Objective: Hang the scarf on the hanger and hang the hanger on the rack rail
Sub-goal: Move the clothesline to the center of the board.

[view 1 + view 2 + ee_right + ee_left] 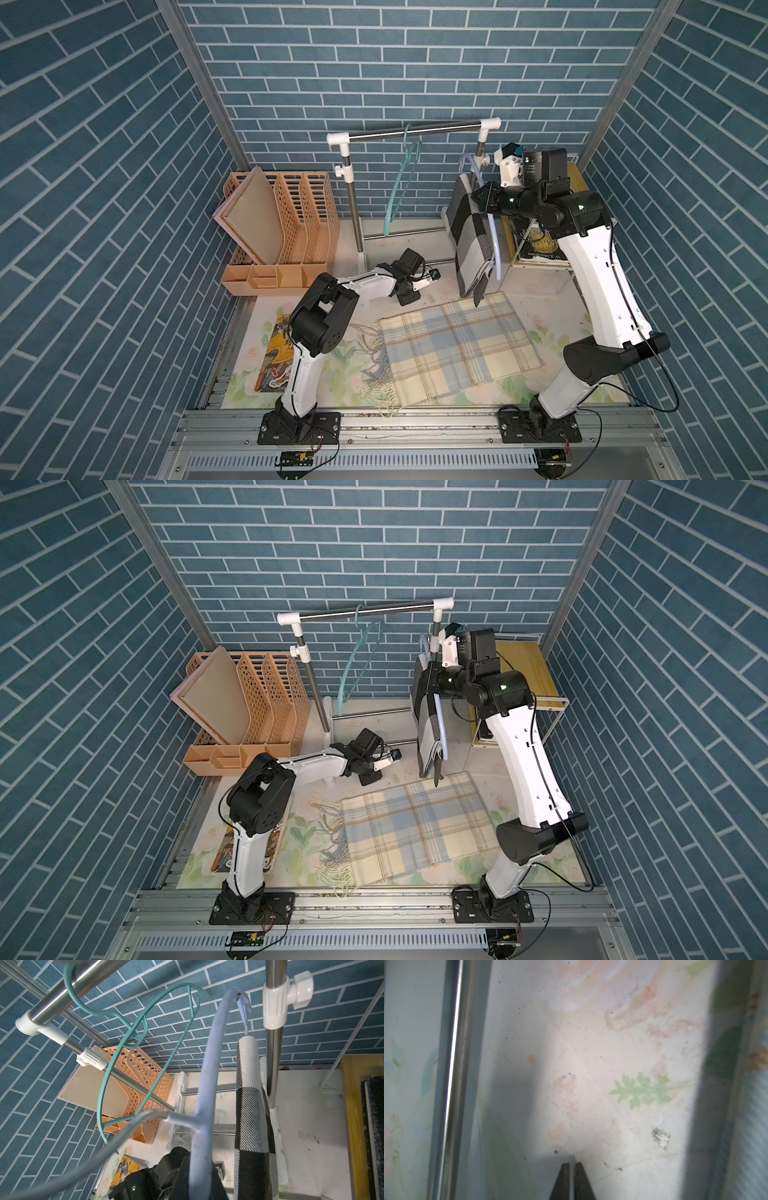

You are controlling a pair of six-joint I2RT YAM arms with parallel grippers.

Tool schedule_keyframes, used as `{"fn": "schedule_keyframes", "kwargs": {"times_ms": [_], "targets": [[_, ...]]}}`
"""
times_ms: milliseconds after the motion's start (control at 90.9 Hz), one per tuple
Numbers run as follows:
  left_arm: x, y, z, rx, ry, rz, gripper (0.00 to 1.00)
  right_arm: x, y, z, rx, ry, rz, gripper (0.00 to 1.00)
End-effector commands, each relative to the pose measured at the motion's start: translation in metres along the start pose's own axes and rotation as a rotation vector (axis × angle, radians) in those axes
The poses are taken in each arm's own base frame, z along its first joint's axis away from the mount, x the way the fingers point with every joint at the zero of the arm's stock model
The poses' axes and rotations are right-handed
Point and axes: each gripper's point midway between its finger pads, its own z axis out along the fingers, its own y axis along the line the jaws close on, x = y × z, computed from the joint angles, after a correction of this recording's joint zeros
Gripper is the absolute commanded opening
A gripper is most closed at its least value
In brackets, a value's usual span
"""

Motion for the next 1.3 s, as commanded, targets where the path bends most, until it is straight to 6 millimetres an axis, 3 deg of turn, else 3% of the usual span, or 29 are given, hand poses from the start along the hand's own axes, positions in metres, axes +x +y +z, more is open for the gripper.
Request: {"fn": "schedule_keyframes", "kwargs": {"times_ms": [0,44,165,429,682,825,1001,1287], "targets": [[-0.026,0.021,-0.026,-0.080,-0.084,0.021,0.49,-0.035,0.018,-0.036,-0.055,-0.160,-0.053,0.00],[-0.029,0.027,-0.031,-0.100,-0.093,0.026,0.61,-0.034,0.018,-0.036,-0.053,-0.159,-0.054,0.00],[-0.033,0.043,-0.034,-0.114,-0.096,0.031,0.71,-0.033,0.017,-0.035,-0.050,-0.154,-0.055,0.00],[-0.022,0.049,0.004,0.034,-0.033,0.001,0.73,-0.031,0.016,-0.032,-0.050,-0.146,-0.052,0.00],[-0.028,0.067,0.025,0.047,-0.021,-0.010,0.80,-0.029,0.015,-0.027,-0.049,-0.135,-0.050,0.00],[-0.020,0.074,0.034,0.046,-0.001,-0.030,0.84,-0.029,0.015,-0.023,-0.050,-0.131,-0.050,0.00],[-0.016,0.058,0.042,0.143,-0.007,-0.034,0.76,-0.029,0.013,-0.018,-0.048,-0.123,-0.050,0.00],[-0.010,0.037,0.043,0.229,-0.010,0.003,0.40,-0.032,0.016,-0.015,-0.059,-0.127,-0.050,0.00]]}}
